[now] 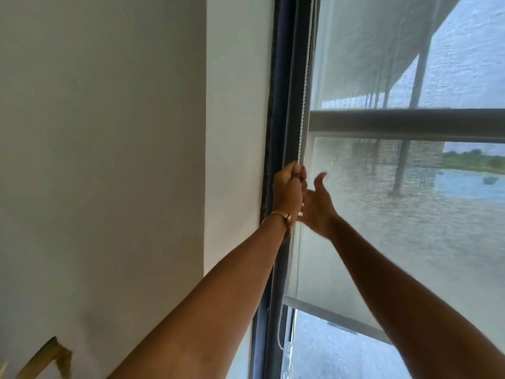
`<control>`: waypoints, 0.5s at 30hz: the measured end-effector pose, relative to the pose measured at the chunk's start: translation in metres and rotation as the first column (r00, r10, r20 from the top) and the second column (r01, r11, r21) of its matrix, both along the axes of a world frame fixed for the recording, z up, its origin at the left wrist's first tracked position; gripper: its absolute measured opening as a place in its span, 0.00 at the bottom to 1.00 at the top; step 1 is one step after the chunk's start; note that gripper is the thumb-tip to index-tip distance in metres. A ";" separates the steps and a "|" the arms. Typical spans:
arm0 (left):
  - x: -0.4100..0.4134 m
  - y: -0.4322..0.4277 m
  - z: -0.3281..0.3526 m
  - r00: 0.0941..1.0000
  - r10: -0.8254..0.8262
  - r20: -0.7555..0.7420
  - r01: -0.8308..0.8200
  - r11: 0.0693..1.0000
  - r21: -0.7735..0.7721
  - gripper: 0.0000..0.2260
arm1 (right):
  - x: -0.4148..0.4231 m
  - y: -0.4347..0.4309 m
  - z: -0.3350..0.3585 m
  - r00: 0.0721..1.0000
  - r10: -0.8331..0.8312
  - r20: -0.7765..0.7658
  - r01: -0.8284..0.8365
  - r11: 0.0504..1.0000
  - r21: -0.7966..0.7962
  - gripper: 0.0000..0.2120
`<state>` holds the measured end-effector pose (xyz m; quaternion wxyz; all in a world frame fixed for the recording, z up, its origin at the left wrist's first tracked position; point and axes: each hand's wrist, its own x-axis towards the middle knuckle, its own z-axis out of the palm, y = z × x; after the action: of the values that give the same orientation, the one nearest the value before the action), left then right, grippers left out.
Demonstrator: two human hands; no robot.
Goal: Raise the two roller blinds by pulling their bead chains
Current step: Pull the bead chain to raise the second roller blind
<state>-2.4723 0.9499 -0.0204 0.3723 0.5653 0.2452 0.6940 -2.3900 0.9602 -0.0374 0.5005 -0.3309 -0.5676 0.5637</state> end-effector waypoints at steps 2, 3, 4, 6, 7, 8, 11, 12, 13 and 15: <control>-0.004 0.001 -0.017 1.000 0.014 -0.010 -0.014 0.999 -0.041 0.18 | -0.003 0.005 0.033 0.999 -0.013 0.033 0.010 0.997 0.079 0.44; -0.006 0.003 -0.025 1.000 0.011 -0.025 -0.013 0.998 -0.056 0.18 | -0.005 0.007 0.048 0.998 -0.034 0.050 0.028 0.994 0.107 0.43; -0.007 0.003 -0.032 0.999 0.005 -0.037 -0.007 0.998 -0.065 0.18 | -0.008 0.009 0.063 0.996 -0.060 0.067 0.050 0.989 0.136 0.41; -0.008 0.003 -0.049 0.999 -0.002 -0.052 -0.002 0.997 -0.079 0.17 | -0.014 0.006 0.093 0.995 -0.079 0.065 0.064 0.977 0.205 0.39; -0.007 0.003 -0.058 0.999 -0.001 -0.052 -0.003 0.996 -0.088 0.17 | -0.017 0.004 0.107 0.996 -0.066 0.052 0.052 0.970 0.236 0.38; -0.005 0.001 -0.068 0.999 -0.003 -0.054 -0.002 0.995 -0.097 0.17 | -0.020 0.003 0.120 0.998 -0.057 0.035 0.046 0.965 0.260 0.37; 0.000 -0.002 -0.097 0.998 -0.020 -0.058 0.013 0.992 -0.127 0.18 | -0.029 -0.003 0.152 0.988 -0.115 -0.104 0.142 0.941 0.309 0.31; 0.001 -0.002 -0.105 0.998 -0.021 -0.067 0.012 0.991 -0.131 0.18 | -0.033 -0.004 0.161 0.974 -0.168 -0.151 0.210 0.922 0.326 0.28; 0.001 -0.002 -0.114 0.996 -0.018 -0.088 0.006 0.991 -0.134 0.18 | -0.036 -0.007 0.168 0.952 -0.250 -0.176 0.297 0.888 0.350 0.26; 0.001 -0.001 -0.130 0.992 -0.023 -0.127 0.004 0.989 -0.145 0.17 | -0.041 -0.010 0.179 0.883 -0.434 -0.179 0.468 0.786 0.403 0.23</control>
<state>-2.4712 0.9486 -0.1506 0.4004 0.5819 0.3143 0.6342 -2.4306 0.9505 0.1413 0.7030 -0.3148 -0.5633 0.2989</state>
